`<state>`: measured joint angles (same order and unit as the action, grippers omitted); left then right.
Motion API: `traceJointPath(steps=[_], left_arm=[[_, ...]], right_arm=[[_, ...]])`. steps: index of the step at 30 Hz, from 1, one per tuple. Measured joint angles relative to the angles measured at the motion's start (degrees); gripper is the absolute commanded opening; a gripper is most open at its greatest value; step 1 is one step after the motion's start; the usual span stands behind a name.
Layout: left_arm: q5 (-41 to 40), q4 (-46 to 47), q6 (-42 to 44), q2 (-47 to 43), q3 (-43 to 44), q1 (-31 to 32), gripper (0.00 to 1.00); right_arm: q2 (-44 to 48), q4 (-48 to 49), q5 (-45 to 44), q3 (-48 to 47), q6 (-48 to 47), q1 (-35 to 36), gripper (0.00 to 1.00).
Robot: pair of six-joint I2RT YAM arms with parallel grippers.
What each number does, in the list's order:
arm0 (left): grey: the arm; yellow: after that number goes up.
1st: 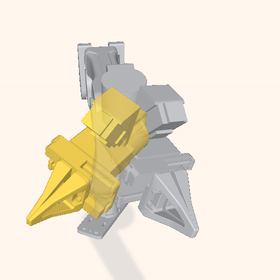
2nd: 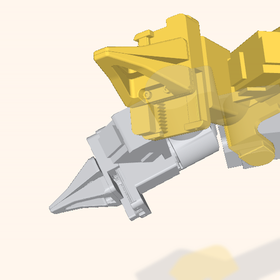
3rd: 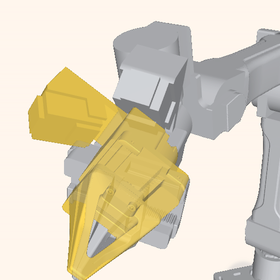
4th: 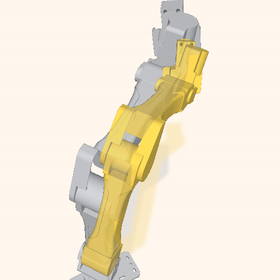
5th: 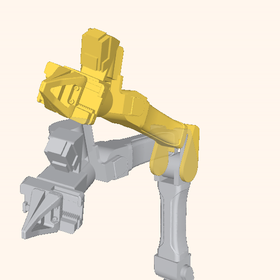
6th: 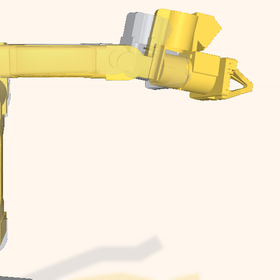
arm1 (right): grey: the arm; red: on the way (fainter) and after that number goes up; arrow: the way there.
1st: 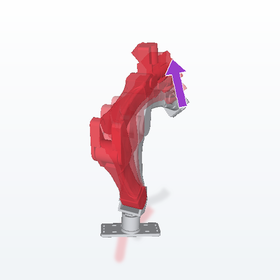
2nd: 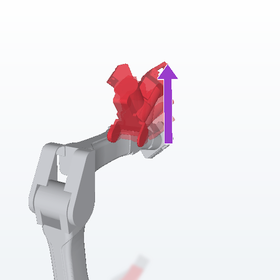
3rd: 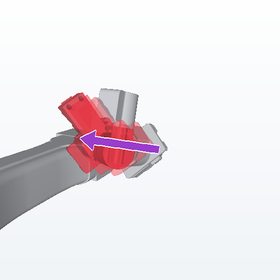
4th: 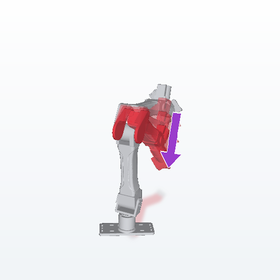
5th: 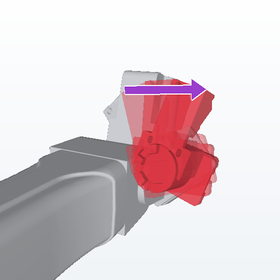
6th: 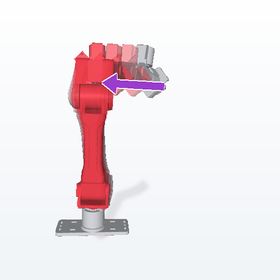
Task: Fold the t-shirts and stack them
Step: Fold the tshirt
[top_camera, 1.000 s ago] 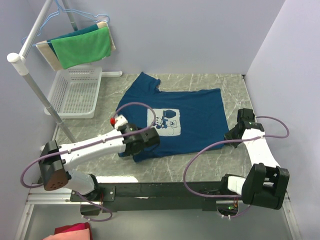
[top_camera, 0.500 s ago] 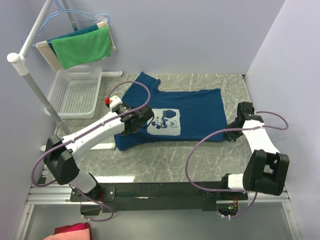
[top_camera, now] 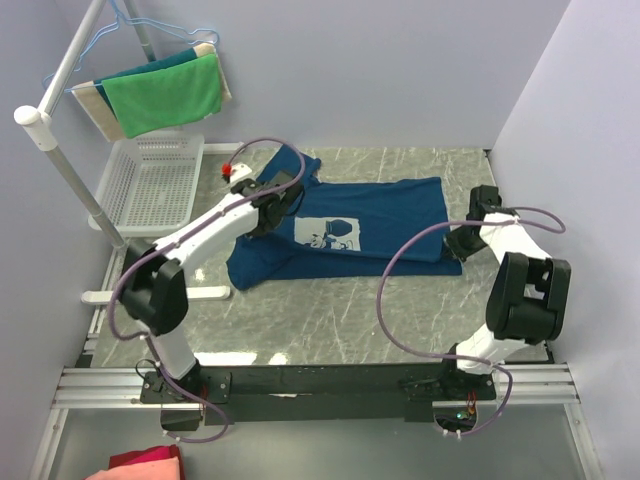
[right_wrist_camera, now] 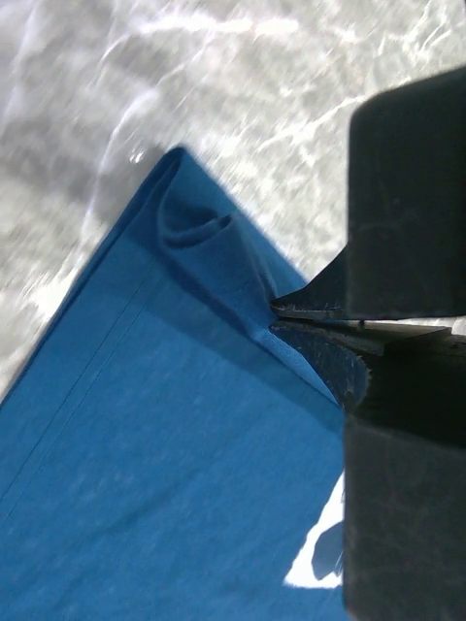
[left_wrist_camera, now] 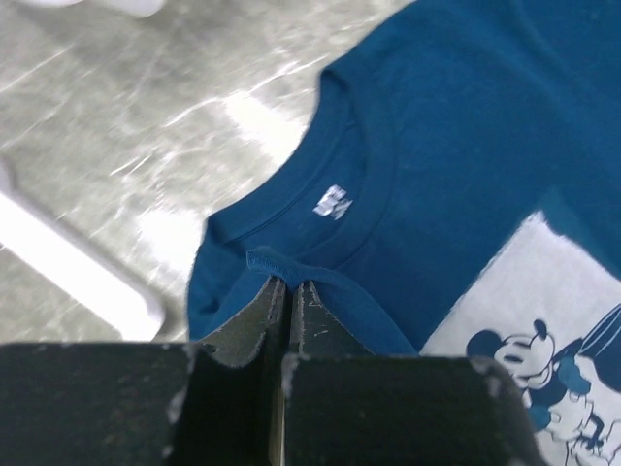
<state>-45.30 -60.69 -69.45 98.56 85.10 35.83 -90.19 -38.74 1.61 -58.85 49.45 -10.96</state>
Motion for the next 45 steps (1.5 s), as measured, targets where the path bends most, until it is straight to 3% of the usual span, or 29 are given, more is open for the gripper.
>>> traceJointPath(steps=[7,19,29,32,33,34,39,45], left_arm=[[1.05,3.67,4.72,7.06,4.42,-1.81,0.01],[2.29,5.4,7.63,9.88,5.51,-4.42,0.01],[2.99,6.51,9.92,14.69,10.14,-7.21,0.01],[3.52,7.21,10.93,16.0,11.56,-7.93,0.29],[3.72,7.63,11.54,16.48,11.96,-8.22,0.57],[3.93,7.85,12.24,16.87,12.31,-8.39,0.64],[5.03,9.11,14.19,18.4,13.2,-9.42,0.84],[5.03,9.49,14.75,18.34,13.22,-9.88,0.88]], right_arm=[[-5.38,0.44,-0.02,-5.9,0.39,2.6,0.0],[-12.94,-0.15,-0.72,-13.92,0.44,5.64,0.0],[-17.05,-2.54,-3.37,-18.01,1.79,5.64,0.08],[-17.14,-3.02,-4.0,-18.29,2.27,5.64,0.24],[-17.14,-3.21,-4.2,-18.53,2.56,5.64,0.29],[-17.14,-3.39,-4.39,-18.8,2.71,5.64,0.36],[-16.83,-3.19,-6.01,-19.41,3.63,5.64,0.41],[-12.24,-2.27,-8.2,-18.99,3.82,5.9,0.39]])
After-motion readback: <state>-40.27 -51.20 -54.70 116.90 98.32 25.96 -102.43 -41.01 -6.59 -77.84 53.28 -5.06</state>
